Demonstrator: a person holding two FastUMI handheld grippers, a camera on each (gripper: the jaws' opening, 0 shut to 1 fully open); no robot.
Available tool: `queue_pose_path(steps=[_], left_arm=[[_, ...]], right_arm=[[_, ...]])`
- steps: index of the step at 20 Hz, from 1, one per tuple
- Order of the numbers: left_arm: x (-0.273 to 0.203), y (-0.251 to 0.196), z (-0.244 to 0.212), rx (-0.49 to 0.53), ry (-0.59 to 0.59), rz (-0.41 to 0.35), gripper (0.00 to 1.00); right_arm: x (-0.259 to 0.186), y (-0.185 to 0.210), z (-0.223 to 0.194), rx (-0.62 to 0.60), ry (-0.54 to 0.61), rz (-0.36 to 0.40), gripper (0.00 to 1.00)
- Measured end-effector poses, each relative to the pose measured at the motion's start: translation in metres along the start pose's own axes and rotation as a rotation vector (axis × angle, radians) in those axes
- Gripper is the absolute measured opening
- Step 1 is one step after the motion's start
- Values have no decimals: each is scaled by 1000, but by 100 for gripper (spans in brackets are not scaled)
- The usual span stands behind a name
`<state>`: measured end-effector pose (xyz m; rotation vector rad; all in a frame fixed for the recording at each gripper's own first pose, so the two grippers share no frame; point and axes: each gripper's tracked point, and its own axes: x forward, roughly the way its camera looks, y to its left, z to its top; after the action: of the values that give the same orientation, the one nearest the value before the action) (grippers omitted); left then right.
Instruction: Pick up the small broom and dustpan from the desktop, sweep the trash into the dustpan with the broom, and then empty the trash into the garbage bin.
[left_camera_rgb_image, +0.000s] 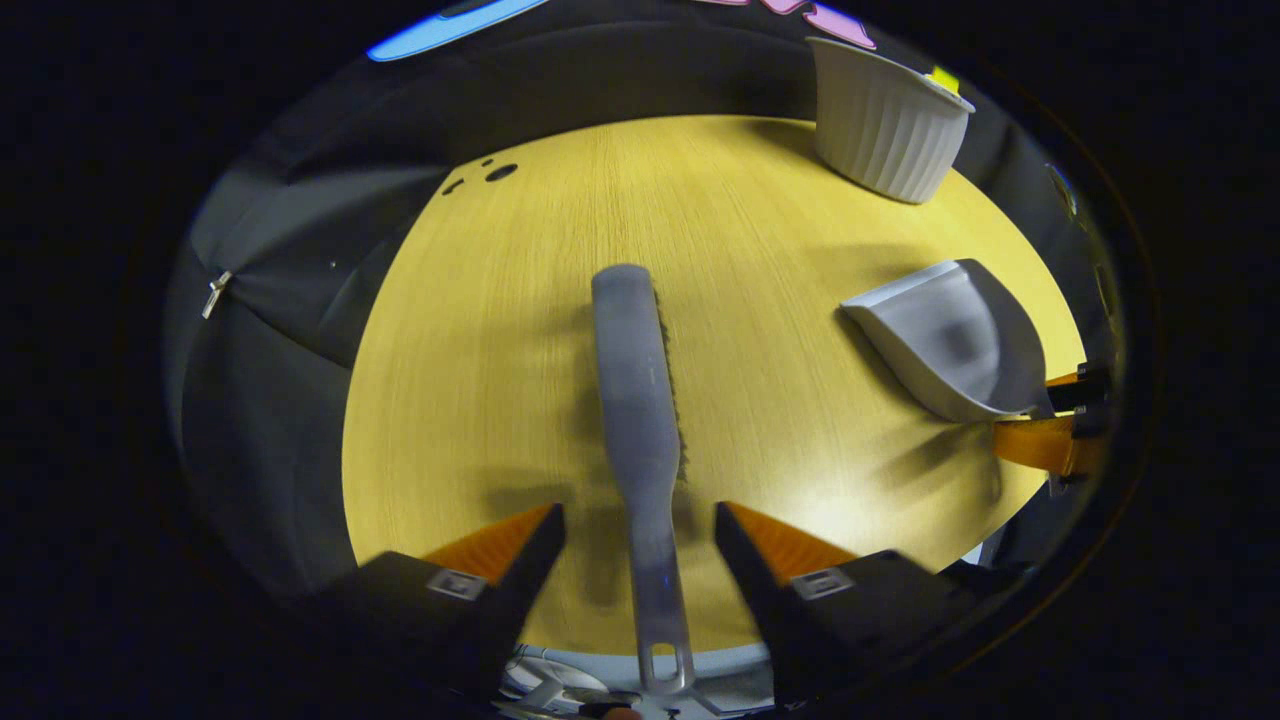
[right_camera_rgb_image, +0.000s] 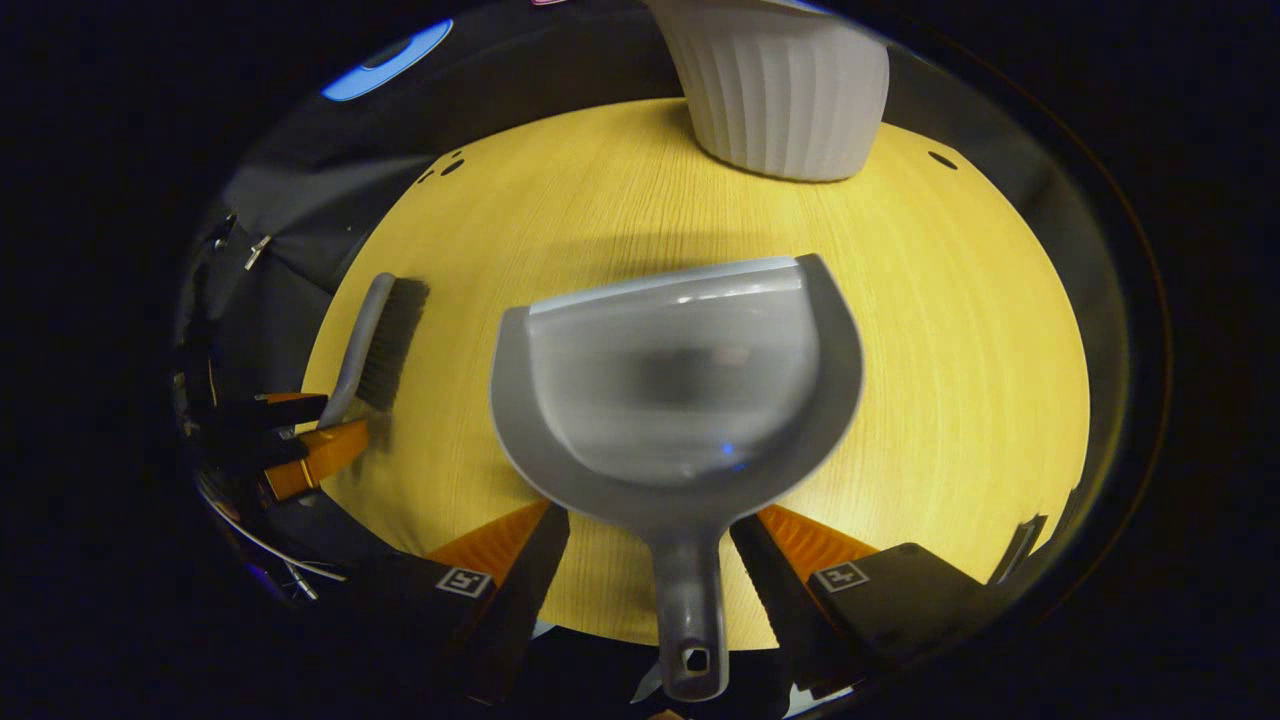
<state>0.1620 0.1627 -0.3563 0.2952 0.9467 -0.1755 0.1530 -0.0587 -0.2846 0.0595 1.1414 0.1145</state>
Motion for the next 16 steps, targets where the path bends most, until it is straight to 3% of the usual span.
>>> queue_pose_path(steps=[1,6,11,13,16], left_arm=[[-9,0,3,-23,-19,-2,96],[-76,-12,16,-145,-176,-39,97],[-167,-25,55,-229,-495,-75,98],[-202,-24,68,-232,-633,-61,96],[-251,-19,82,-195,-851,18,96]], right_arm=[[-13,3,8,1,-27,6,99],[-78,18,58,-3,-239,44,99],[-144,37,100,-101,-516,54,99],[-163,45,106,-133,-614,55,99],[-192,55,104,-174,-768,49,99]])
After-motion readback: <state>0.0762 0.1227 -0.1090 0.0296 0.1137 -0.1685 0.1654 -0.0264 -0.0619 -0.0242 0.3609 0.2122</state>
